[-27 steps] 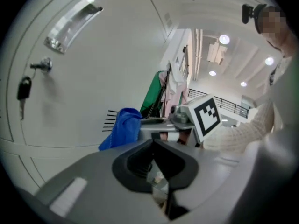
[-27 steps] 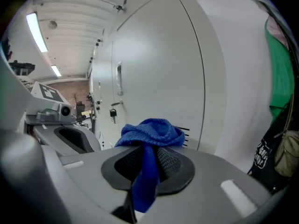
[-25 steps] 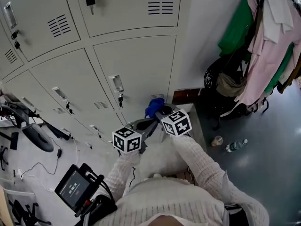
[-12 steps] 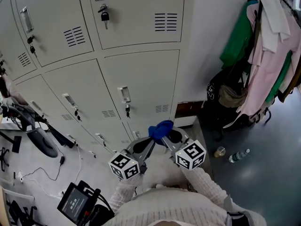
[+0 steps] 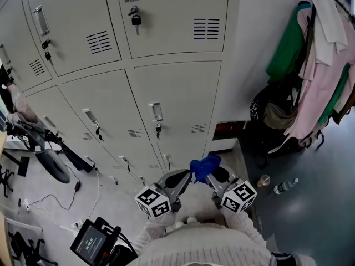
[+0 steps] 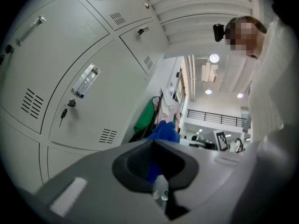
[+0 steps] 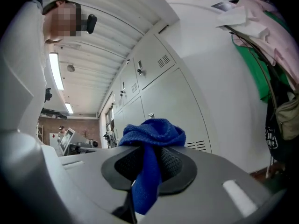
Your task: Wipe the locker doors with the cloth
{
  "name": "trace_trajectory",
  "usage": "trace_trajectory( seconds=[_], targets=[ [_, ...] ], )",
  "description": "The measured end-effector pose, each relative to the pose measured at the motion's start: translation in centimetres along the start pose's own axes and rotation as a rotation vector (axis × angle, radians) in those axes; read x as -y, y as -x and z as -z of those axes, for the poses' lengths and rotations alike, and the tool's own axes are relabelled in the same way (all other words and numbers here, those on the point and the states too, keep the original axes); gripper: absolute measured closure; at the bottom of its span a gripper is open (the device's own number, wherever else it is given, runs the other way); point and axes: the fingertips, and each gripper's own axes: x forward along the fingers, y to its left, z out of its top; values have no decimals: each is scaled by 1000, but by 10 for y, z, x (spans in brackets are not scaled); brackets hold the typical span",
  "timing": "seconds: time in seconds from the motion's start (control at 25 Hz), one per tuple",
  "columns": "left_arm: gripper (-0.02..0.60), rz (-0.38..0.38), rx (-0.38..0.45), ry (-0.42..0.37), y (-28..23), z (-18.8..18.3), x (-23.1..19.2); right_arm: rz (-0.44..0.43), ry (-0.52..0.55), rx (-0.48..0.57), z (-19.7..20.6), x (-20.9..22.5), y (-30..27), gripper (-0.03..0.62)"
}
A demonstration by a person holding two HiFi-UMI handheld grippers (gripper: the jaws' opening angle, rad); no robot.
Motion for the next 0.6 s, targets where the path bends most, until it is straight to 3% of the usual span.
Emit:
trace_trajectory(
  seconds=[0.2, 0.6],
  targets=[
    [575, -13, 4, -33, 4, -10, -1, -37, 36, 0, -3, -14, -6, 537],
    [575, -24, 36, -4, 9, -17, -1, -41, 56, -10, -4, -16, -2, 537]
  ],
)
